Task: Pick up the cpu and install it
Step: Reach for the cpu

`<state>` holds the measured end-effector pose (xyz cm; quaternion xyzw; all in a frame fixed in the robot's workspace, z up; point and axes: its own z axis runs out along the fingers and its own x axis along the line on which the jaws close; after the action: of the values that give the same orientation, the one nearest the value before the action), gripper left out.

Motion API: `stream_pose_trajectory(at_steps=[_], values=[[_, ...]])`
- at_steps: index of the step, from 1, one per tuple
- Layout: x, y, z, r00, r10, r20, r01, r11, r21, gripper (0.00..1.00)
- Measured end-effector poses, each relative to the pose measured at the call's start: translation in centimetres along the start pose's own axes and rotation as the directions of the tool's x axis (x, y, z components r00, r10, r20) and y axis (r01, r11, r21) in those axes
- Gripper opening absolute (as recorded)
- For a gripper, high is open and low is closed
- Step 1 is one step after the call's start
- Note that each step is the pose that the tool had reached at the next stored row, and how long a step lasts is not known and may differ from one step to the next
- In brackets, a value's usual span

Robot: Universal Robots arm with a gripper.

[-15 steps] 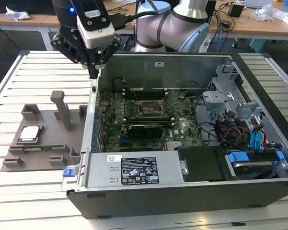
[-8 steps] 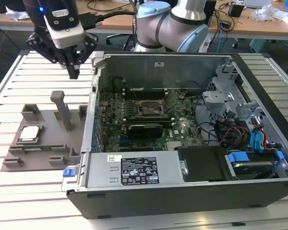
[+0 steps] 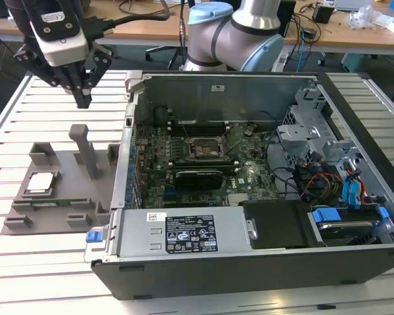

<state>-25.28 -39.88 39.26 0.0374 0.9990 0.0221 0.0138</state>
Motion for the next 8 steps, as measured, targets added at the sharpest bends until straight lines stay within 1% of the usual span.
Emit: stream_pose_trajectory(at_steps=[4,7,8], values=[[0.96,-0.07,-0.02,1.0000,0.000,0.0001,0.000,1.0000,0.0000,0.11],[2.24,-0.17,-0.05,1.0000,0.000,0.0002,0.000,1.0000,0.0000,0.11],[2.50,-0.19,-0.05,1.0000,0.000,0.0001,0.000,1.0000,0.0000,0.11]])
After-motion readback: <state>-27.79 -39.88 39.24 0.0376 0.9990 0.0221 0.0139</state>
